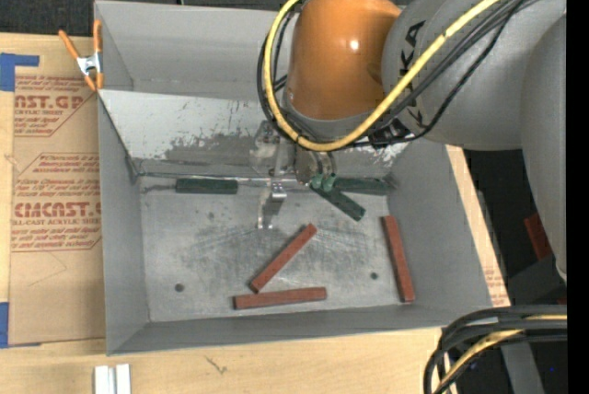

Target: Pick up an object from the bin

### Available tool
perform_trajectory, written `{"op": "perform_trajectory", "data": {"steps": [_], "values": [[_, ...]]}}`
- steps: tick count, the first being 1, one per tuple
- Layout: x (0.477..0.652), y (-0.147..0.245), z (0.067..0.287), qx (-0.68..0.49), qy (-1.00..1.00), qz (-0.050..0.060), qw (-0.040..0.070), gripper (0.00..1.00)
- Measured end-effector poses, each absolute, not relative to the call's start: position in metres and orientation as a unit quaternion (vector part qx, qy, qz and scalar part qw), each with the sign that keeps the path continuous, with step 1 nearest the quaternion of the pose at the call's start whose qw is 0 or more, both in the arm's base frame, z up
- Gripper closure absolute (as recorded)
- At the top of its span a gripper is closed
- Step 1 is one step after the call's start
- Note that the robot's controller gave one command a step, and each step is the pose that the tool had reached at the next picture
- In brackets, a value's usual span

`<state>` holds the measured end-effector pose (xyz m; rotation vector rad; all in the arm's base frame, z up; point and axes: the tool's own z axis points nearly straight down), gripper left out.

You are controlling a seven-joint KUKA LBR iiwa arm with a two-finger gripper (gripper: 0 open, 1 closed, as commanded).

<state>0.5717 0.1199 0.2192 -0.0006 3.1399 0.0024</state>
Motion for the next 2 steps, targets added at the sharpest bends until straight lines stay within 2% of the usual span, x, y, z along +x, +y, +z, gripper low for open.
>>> {"op": "perform_trajectory", "data": {"steps": [1,2], "values": [[0.572,0.120,0.219,0.000,1.000,0.001,0.001,0.00],[0.577,0.138,0.258,-0.034,0.999,0.000,0.000,0.00]]}}
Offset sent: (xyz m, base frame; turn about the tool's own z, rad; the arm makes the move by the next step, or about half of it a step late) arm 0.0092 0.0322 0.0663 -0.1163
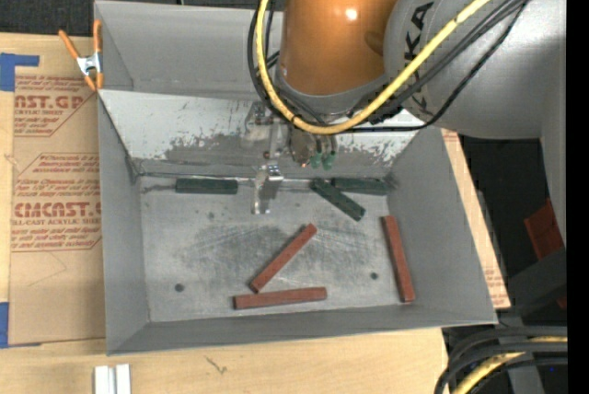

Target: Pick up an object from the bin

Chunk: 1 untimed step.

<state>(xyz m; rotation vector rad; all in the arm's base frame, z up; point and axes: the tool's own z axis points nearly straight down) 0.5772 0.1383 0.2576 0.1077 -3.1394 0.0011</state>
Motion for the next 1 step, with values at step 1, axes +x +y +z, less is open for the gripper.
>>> {"op": "perform_trajectory", "data": {"steps": [1], "values": [[0.5764,0.1434,0.2712,0.055,-0.998,-0.001,-0.004,0.00]]}}
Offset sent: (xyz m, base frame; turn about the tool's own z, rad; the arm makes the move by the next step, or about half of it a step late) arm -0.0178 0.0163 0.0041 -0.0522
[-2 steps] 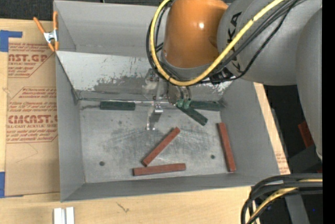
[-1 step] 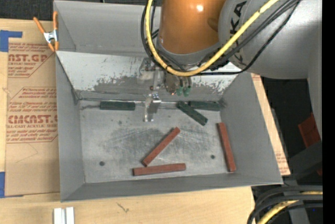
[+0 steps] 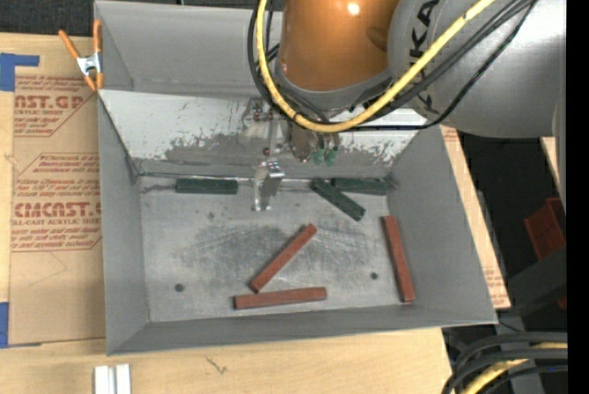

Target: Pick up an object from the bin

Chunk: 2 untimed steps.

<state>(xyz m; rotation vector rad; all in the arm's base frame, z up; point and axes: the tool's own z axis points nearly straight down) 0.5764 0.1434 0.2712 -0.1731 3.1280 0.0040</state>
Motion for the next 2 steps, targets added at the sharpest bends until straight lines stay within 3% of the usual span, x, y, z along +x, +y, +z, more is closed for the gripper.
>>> {"op": "perform_trajectory", "data": {"steps": [1,2], "values": [[0.569,0.116,0.251,-0.066,0.998,0.000,0.000,0.00],[0.515,0.129,0.215,-0.087,0.996,0.000,0.003,0.00]]}}
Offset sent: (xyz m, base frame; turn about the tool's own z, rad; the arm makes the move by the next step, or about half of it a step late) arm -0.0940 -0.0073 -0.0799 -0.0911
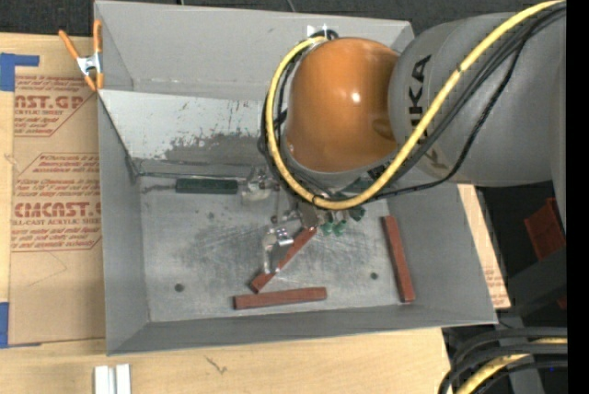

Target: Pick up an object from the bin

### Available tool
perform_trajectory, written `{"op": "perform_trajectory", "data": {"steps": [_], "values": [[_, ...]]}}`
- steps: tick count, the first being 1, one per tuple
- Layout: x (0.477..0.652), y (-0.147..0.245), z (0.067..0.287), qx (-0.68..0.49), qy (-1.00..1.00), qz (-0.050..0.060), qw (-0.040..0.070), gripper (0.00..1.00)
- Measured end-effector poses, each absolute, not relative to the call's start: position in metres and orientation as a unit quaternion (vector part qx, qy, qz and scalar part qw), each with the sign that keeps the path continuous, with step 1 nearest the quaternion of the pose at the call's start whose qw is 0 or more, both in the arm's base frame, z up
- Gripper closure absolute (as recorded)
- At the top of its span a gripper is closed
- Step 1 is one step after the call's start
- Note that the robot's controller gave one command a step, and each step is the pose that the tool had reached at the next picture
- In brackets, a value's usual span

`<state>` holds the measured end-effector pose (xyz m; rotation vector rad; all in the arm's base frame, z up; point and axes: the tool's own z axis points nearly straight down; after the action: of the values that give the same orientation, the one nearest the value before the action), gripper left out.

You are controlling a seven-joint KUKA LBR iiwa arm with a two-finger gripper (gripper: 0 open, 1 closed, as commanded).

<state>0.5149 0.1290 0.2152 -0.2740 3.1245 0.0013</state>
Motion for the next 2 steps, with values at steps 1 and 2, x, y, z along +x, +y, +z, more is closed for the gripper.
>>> {"op": "perform_trajectory", "data": {"steps": [1,2], "values": [[0.527,0.126,0.152,-0.092,0.996,0.001,0.003,0.00],[0.525,0.071,0.081,-0.057,0.998,0.001,0.003,1.00]]}}
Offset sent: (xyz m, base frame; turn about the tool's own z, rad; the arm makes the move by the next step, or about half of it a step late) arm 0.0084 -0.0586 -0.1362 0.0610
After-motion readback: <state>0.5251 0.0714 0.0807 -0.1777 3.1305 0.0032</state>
